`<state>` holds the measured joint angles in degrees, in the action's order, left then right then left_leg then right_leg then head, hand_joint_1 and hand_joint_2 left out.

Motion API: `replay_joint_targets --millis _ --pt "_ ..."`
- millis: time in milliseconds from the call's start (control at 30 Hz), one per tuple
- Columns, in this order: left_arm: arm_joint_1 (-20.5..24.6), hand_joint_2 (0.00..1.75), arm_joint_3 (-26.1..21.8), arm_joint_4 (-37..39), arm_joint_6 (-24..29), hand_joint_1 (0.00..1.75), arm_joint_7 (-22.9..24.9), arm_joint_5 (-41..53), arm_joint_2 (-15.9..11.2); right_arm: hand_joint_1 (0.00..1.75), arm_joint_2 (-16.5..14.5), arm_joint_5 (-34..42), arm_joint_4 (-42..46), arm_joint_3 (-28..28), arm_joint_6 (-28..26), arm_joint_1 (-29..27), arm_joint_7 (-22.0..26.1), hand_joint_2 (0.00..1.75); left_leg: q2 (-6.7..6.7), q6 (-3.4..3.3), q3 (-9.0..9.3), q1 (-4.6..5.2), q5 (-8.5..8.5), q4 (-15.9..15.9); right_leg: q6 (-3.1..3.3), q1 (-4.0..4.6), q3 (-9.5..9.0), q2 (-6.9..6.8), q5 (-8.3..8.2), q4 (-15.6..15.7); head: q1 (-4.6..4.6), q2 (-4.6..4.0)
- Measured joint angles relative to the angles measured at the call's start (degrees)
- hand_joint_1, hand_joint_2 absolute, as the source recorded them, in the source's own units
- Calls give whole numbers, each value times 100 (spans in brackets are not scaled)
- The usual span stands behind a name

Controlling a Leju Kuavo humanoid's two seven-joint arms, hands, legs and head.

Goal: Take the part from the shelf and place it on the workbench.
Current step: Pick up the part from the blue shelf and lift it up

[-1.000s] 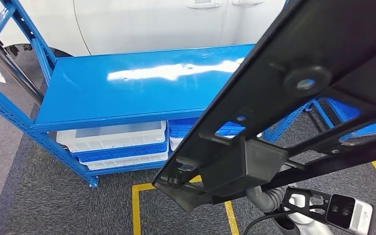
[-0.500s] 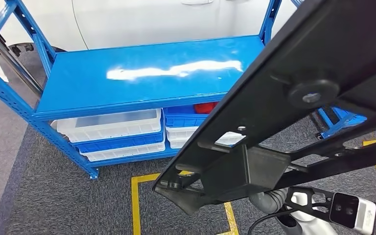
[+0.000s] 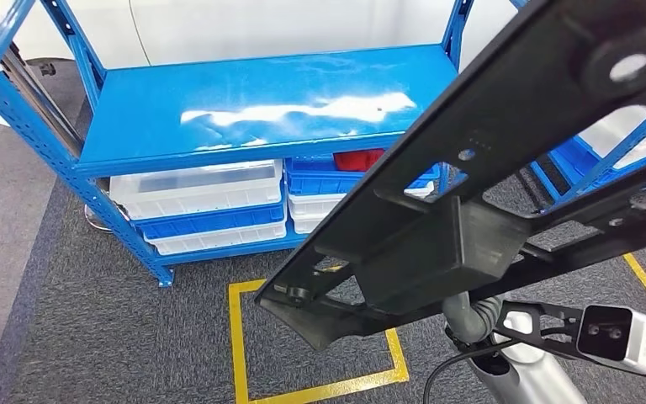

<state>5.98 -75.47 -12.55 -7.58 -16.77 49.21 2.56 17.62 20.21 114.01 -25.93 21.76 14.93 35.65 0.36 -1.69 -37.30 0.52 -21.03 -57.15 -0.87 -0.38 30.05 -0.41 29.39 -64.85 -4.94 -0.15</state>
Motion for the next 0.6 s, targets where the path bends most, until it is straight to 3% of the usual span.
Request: replay_joint_targets --millis 67,100,167,200,233,300,333,367,400,433,467,500,533,600 --pt "3 175 0 0 -5 0 10 1 3 175 -1 41 22 11 -8 86 -49 175 -3 42 -55 1 113 -3 59 46 -490 -16 152 747 0 0" --pt "1 175 -1 0 -7 0 15 1 4 175 -1 50 35 16 -5 112 -58 175 -4 70 -66 -3 176 12 85 70 -572 -19 207 919 0 0" --pt "-4 175 -5 0 -5 0 22 1 2 175 -2 58 49 23 1 140 -66 175 -17 140 -105 -8 238 43 153 65 -489 -29 95 969 1 0" --pt "-7 175 -7 0 -5 0 26 1 0 175 -2 58 51 25 1 151 -70 175 -28 174 -151 -11 114 -27 193 50 -416 -39 14 980 1 0" --pt "-10 175 -9 0 -4 0 30 1 -1 175 -2 58 54 25 2 158 -73 175 -39 209 -216 -14 -129 -197 229 32 -328 -50 -75 991 0 0" --pt "-10 175 -10 0 -2 0 50 1 1 175 7 62 57 25 7 168 -73 175 -46 264 -355 -44 -783 -869 266 29 -134 -59 -227 967 -1 0" --pt "-9 175 -11 0 0 0 67 1 2 175 13 73 55 26 18 168 -72 175 -45 286 -404 -55 -980 -1263 267 33 -28 -61 -298 944 -1 0" --pt "-7 175 -11 0 2 0 83 1 2 175 19 89 50 28 35 167 -70 175 -45 301 -411 -65 -1014 -1582 263 36 86 -62 -368 914 0 0" --pt "-5 175 -11 0 4 0 95 1 2 175 22 115 40 33 64 166 -63 175 -45 312 -355 -74 -906 -1751 253 37 210 -63 -438 880 -1 0" --pt "-4 175 -11 0 8 0 100 1 3 175 22 145 28 44 96 165 -49 175 -46 317 -213 -83 -725 -1721 239 36 335 -61 -504 841 -1 0" --pt "-1 175 -11 0 12 0 101 1 3 175 22 174 17 60 129 163 -29 175 -50 317 34 -94 -584 -1481 220 35 454 -58 -566 799 -1 0" --pt "6 175 -11 0 16 0 100 3 4 175 22 198 8 80 159 161 -10 175 -64 311 377 -100 -586 -1063 196 38 558 -53 -619 754 -2 0" --pt "15 175 -11 0 21 0 98 6 5 175 22 211 1 101 178 160 5 175 -83 288 710 -98 -690 -592 167 41 634 -51 -667 712 -1 0" --pt "27 175 -11 0 32 0 88 15 11 175 22 193 -20 132 197 155 25 175 -116 228 1084 -69 -899 6 101 26 702 -55 -772 678 -1 0"
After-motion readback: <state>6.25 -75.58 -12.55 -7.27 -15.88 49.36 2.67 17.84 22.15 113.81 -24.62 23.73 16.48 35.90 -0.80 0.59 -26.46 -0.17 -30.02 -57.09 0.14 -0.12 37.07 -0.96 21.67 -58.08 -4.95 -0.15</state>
